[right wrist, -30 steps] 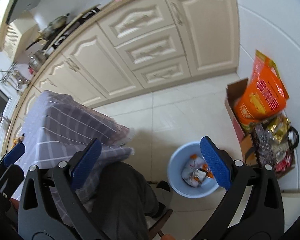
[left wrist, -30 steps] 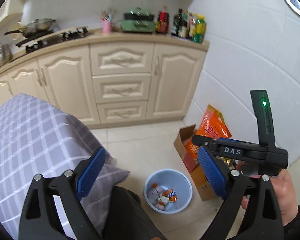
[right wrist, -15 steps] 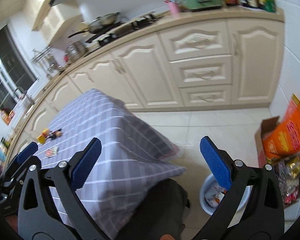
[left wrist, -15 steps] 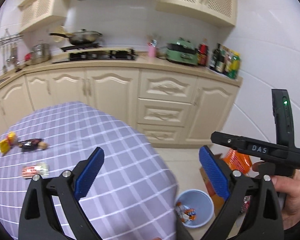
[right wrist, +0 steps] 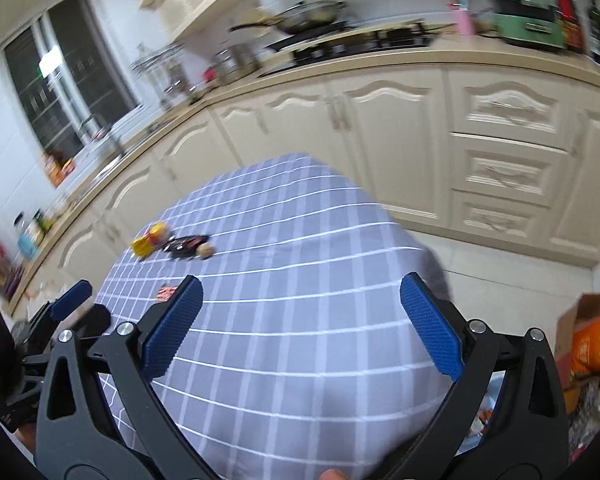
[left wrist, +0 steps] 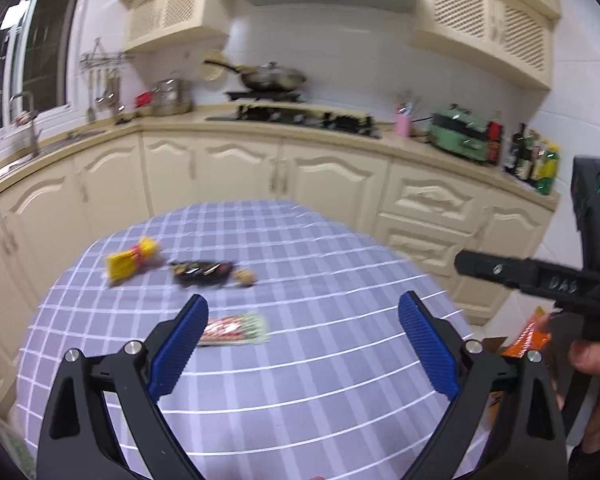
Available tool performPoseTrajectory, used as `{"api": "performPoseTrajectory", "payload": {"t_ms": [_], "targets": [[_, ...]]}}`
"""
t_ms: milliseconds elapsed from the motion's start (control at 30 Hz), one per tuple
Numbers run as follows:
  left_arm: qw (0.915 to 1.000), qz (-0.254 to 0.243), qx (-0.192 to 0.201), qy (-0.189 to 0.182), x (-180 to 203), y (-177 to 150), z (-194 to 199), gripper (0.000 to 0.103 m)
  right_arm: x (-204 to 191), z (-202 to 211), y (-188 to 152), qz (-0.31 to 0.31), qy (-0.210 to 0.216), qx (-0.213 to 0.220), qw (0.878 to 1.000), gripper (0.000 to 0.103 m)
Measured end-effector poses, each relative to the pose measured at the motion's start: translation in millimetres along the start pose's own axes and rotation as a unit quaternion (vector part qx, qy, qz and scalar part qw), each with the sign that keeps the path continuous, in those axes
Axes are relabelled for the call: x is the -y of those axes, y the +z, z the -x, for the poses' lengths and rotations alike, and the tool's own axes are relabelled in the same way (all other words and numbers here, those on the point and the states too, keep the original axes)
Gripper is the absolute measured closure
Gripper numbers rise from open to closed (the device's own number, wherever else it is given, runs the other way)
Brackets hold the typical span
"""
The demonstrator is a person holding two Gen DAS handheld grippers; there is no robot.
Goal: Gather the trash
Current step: 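Return both tools to the table over the remaining trash, then grasp the red-white checked wrapper with left tool while right tool grasps cookie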
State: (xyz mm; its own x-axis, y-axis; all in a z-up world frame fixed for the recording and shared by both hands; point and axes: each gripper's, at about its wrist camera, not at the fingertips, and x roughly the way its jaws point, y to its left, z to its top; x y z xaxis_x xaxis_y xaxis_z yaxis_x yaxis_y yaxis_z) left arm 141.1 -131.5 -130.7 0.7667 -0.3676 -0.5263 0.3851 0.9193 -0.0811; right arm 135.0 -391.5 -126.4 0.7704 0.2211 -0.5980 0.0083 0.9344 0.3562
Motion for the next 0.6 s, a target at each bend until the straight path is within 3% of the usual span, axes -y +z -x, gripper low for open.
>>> {"api": "performPoseTrajectory", "payload": {"t_ms": [167, 467, 567, 600], "targets": [[0.9984, 0.012, -0.044, 0.033, -35, -12, -30, 0.009, -20, -33, 1, 0.008, 0.012, -0.020, 1.000, 0.006], [0.9880, 0.015, -0.137, 0.069, -55, -22, -102, 0.009, -26, -73, 3, 0.005, 0.025, -0.046, 0.999, 0.006], [0.9850, 0.024, -0.166, 0.042, -58, -20, -121, 0.010, -27, -80, 2, 0.004, 0.029, -0.052, 0.998, 0.006], [0.9843, 0.018, -0.174, 0.026, -56, -21, -124, 0.014, -26, -81, 2, 0.004, 0.030, -0.054, 0.998, 0.006]]}}
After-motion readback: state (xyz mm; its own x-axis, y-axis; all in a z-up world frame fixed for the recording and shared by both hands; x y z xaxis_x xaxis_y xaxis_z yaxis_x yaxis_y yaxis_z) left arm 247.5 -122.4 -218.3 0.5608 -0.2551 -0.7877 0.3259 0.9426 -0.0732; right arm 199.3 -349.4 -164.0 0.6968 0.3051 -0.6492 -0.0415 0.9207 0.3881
